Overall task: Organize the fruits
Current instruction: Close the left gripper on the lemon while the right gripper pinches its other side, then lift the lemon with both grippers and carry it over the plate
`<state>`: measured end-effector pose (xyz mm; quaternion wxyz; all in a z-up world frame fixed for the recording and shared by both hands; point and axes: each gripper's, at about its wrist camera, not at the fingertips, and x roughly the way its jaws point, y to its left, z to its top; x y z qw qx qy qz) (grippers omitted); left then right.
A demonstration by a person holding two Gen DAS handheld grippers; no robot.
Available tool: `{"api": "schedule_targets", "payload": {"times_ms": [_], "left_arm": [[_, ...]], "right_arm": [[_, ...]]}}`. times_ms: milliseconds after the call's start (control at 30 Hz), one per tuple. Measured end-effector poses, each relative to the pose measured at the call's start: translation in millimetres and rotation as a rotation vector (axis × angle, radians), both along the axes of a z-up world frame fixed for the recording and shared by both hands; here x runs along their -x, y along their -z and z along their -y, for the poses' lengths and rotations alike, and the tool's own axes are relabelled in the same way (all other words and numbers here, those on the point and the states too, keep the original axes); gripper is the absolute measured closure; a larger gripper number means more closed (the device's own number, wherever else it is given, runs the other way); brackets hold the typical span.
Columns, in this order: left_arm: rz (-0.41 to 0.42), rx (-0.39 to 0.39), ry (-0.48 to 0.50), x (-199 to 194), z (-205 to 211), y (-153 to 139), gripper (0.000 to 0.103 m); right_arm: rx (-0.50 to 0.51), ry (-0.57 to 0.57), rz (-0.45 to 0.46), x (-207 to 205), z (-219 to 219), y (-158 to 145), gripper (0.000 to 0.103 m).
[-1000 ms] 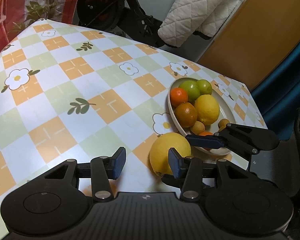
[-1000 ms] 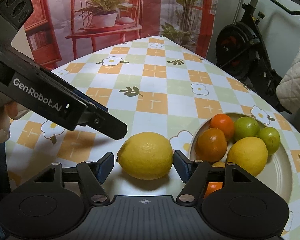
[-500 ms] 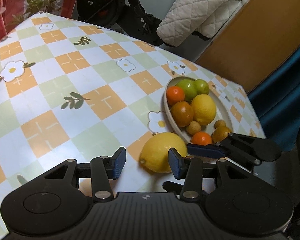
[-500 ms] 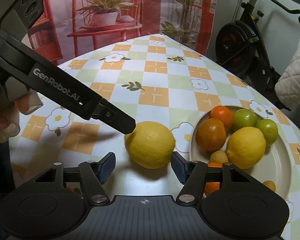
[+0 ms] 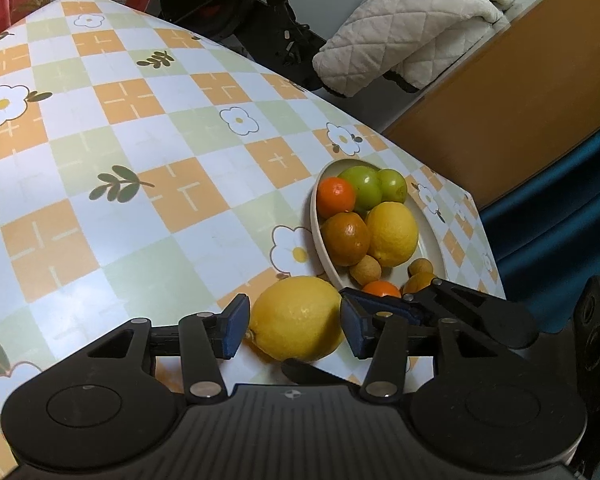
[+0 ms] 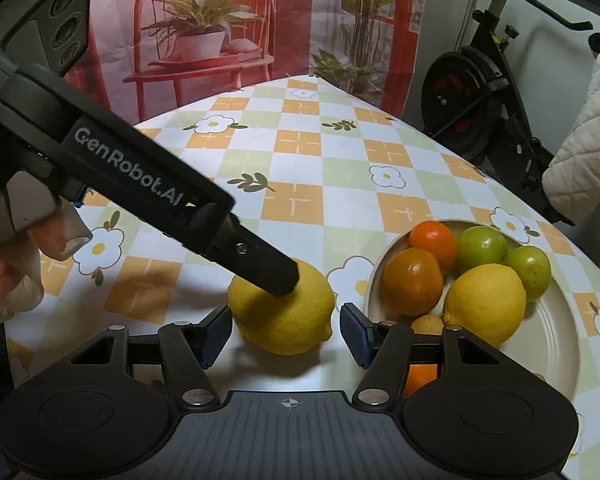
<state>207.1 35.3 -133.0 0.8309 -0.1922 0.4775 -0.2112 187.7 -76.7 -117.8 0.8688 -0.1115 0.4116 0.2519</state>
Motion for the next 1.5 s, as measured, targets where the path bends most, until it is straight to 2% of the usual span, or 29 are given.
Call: {"api": "schedule_targets", "payload": {"times_ms": [200, 833, 1000, 1200, 1367, 1500], "left_arm": [[0.003, -0.010, 0.011, 0, 2, 4, 0.047], [0.027, -0.021, 0.040, 3, 7, 4, 0.048], [0.065, -0.049, 0.053, 8, 11, 5, 0.048], [0.106, -0.070, 0.070, 13, 15, 6, 0.044], [0.097, -0.057, 0.078, 13, 15, 11, 0.039], [0.090, -0.055, 0.090, 14, 17, 13, 0.040]], "right_arm": [[-0.017, 0.016, -0.007, 0, 0, 3, 0.048], [-0.082, 0.078, -0.025, 2, 11, 7, 0.049], [-0.092, 0.086, -0.025, 3, 12, 8, 0.050], [-0.094, 0.087, -0.026, 4, 12, 8, 0.050], [-0.102, 0.093, -0.027, 6, 14, 9, 0.050], [-0.102, 0.094, -0.026, 8, 15, 9, 0.050]]}}
